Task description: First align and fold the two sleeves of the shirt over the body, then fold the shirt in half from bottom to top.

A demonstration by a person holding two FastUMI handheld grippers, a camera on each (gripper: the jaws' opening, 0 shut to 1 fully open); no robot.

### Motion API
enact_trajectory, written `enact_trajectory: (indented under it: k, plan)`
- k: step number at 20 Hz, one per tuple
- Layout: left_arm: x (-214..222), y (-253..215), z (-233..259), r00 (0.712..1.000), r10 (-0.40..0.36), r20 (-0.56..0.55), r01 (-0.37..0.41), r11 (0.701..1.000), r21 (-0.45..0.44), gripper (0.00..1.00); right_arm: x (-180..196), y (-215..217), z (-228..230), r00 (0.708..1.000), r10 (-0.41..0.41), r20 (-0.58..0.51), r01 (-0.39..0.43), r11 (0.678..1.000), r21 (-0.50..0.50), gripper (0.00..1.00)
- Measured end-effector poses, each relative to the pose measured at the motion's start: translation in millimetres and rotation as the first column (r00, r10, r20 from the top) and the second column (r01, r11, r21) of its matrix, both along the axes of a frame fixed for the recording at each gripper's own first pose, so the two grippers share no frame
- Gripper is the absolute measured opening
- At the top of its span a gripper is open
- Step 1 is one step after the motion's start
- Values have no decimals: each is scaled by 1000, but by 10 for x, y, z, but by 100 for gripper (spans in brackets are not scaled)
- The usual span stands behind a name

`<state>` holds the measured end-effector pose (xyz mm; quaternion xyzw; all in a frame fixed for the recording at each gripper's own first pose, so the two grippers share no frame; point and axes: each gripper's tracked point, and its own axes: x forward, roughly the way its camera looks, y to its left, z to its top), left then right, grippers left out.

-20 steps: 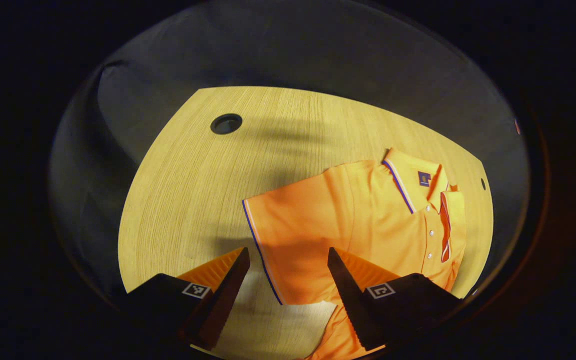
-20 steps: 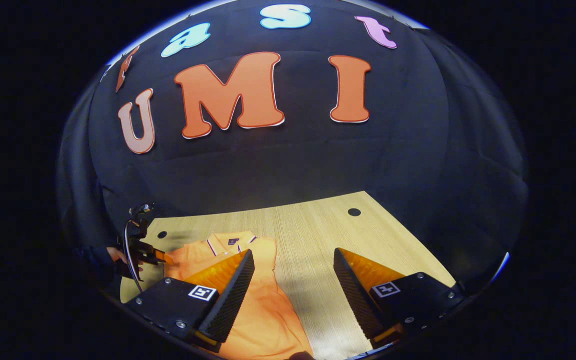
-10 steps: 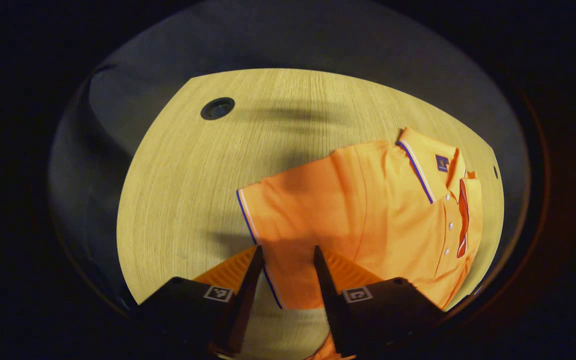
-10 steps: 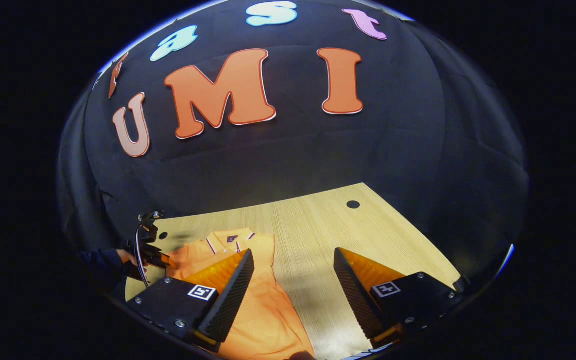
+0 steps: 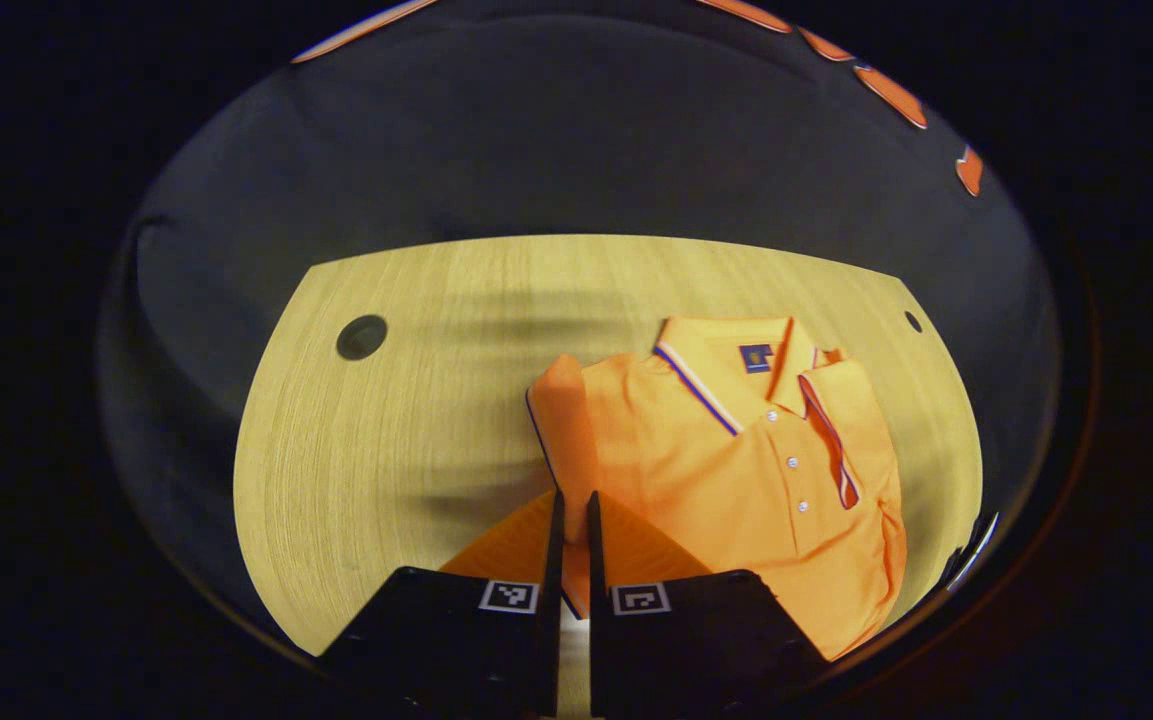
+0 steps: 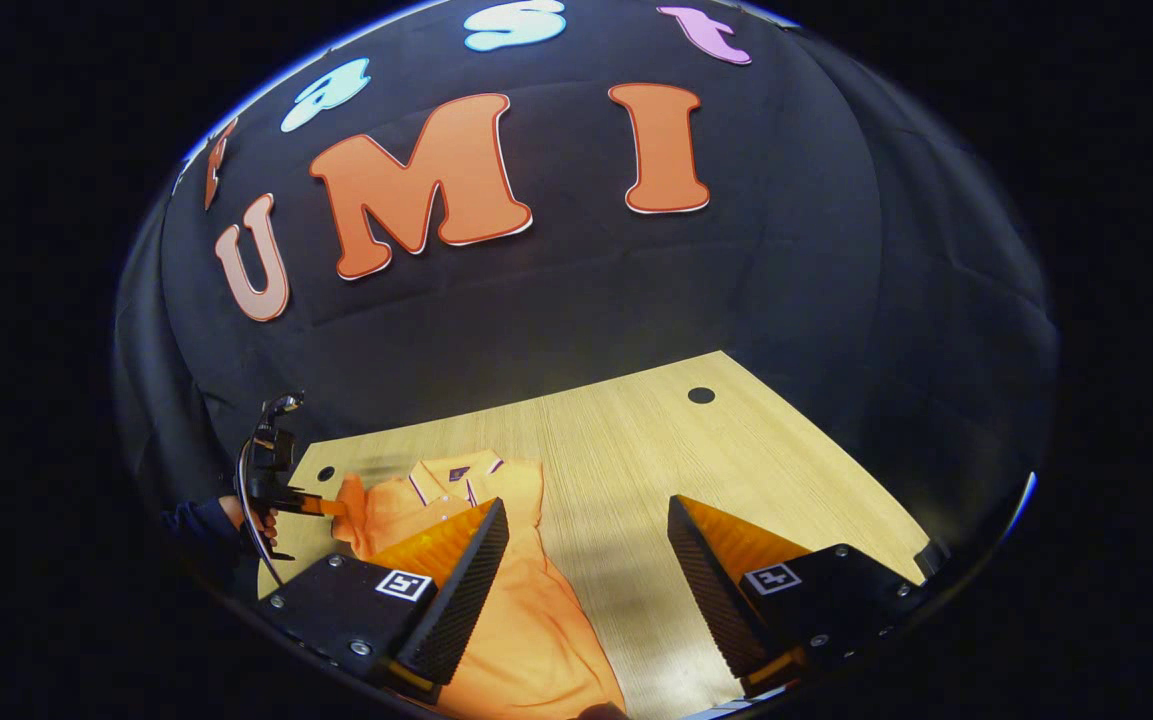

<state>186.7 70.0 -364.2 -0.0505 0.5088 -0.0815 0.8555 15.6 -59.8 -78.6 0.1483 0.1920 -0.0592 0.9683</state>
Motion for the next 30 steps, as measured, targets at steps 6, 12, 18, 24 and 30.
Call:
enact_trajectory:
  k: [6,12,18,24,30]
  plan:
    - [80,-565,220,988,-121,94,124,992,-24,12,-97,-81,-30,1000,0,-5,0,1000,-29,98]
    - [31,-1024,586,965,-193,177,215,969,-118,61,-220,-224,65,999,-41,19,42,999,-30,98]
    - [17,-970,1071,930,-162,331,200,976,-84,99,-281,-231,173,995,-75,71,80,993,-82,98]
    - [-237,-799,1935,834,-36,550,88,994,-68,99,-211,-95,352,983,-17,185,53,980,-192,98]
    - [-664,-713,2771,693,64,718,-35,998,-55,98,-71,78,672,950,82,301,-17,977,-213,98]
